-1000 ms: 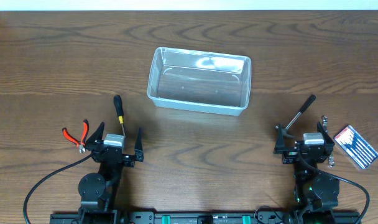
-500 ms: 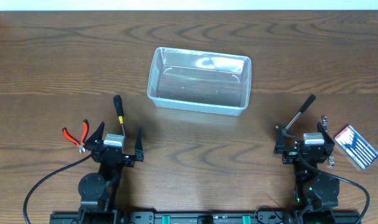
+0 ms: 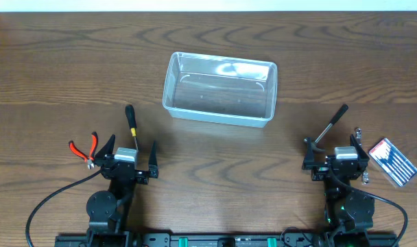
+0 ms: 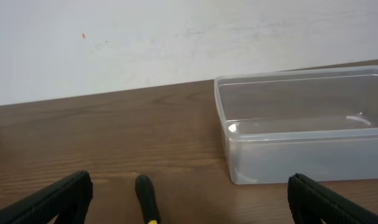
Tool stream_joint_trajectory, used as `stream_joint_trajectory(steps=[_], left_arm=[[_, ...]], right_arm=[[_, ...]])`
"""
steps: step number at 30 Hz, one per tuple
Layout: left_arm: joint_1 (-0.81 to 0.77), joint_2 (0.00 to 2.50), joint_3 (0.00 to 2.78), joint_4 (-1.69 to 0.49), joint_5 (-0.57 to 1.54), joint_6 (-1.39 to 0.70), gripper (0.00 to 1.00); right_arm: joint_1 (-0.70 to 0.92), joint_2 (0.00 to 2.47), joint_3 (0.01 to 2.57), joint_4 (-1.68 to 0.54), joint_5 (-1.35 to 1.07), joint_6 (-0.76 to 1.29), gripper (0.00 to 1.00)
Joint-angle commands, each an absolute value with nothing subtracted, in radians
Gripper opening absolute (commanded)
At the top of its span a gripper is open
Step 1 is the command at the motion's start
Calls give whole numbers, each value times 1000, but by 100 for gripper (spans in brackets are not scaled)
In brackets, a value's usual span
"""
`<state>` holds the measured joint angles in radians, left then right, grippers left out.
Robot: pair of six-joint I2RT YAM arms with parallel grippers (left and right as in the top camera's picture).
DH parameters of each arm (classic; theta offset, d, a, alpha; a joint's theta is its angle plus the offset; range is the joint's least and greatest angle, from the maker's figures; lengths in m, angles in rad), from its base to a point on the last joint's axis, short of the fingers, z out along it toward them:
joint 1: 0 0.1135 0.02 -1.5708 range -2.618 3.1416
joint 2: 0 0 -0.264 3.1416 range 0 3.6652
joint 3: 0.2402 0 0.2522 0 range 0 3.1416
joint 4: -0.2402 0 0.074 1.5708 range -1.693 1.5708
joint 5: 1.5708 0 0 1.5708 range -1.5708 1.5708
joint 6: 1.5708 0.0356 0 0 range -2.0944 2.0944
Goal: Pack container
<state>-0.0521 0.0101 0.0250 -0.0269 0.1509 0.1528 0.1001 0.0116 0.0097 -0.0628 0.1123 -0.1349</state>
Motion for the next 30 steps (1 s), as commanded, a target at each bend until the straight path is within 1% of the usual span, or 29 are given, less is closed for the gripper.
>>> stream_joint_trajectory(steps=[1, 30], left_arm=[[-46, 4, 4, -53, 172, 137, 98], [-46, 4, 4, -48, 172, 137, 98]], right_arm=[[96, 5, 6, -62, 127, -117, 99], [97, 5, 6, -62, 115, -117, 99]])
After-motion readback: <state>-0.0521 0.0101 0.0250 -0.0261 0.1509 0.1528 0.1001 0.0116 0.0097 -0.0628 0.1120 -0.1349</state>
